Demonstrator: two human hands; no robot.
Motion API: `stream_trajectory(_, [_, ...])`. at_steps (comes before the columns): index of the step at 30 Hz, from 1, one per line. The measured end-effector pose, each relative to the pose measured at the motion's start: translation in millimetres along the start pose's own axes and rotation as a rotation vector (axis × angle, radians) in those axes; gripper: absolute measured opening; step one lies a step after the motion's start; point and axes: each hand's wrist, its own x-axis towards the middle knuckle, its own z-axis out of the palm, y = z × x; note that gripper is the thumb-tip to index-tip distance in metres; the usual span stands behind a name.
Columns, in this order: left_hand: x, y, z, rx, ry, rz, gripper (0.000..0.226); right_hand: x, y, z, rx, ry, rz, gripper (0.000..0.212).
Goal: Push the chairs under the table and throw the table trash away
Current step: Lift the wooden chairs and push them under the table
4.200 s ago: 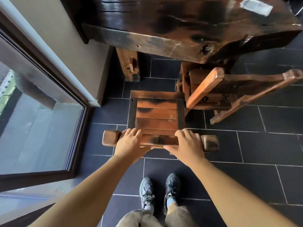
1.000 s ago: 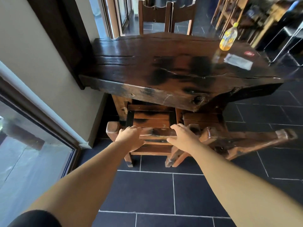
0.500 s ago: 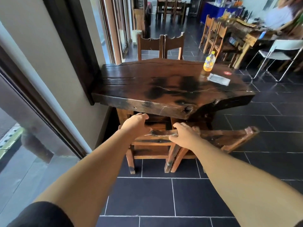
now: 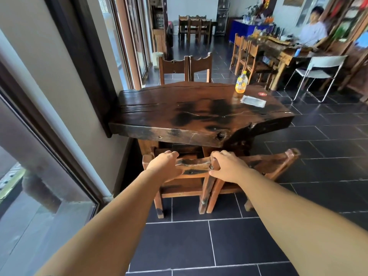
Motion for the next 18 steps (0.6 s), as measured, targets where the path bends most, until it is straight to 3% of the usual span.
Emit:
stream_trajectory(11, [9.9,10.9,1.0,-0.008,-0.01,0.028,0.06,-1.6,18.4,-8.5,0.09,0.04,0.064,0.048])
stream_trajectory(18, [36.4,56.1,12.5,0.05,-0.082,0.156,0.054,-14.0,48.6,-8.2,0.135,0.08,0.163,0.058])
